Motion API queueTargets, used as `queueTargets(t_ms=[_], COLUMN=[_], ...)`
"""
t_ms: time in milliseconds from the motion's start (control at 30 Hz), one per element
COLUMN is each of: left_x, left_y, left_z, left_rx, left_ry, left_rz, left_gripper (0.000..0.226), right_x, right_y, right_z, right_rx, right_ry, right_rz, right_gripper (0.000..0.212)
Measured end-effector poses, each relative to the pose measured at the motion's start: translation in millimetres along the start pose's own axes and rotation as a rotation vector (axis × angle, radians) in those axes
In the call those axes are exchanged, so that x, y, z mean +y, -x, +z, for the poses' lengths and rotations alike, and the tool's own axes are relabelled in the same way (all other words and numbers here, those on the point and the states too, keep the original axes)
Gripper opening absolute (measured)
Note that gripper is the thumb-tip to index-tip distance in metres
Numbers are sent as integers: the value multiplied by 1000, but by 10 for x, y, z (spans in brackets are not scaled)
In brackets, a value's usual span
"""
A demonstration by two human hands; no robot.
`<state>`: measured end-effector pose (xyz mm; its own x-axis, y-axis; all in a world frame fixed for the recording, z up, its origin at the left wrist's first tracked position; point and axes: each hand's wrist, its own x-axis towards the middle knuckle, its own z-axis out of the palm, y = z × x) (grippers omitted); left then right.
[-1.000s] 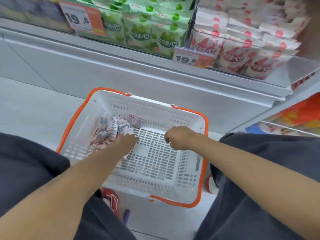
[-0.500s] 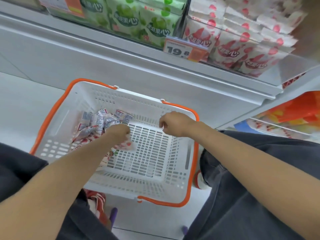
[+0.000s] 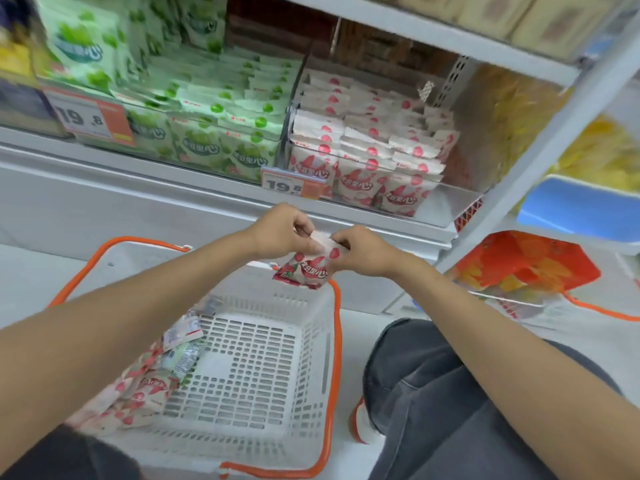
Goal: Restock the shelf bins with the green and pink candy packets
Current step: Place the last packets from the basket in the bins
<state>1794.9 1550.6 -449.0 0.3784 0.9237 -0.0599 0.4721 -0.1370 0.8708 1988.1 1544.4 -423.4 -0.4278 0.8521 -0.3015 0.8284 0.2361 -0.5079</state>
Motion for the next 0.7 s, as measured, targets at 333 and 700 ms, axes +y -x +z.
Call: queueTargets(t_ms=[333,700], left_x=[1044,697], left_y=[-1002,-1410], left_z=[-316,-425], left_rx=[495,345], left_ry=[-484,-873], left_rz=[317,254], left_gripper=[30,71], right_x=[122,763], right_y=[530,-38], right_z=[-2024,-2486], right_rx=[569,510], right_ry=[159,653], right_rz=[-24,128], right_gripper=[16,14])
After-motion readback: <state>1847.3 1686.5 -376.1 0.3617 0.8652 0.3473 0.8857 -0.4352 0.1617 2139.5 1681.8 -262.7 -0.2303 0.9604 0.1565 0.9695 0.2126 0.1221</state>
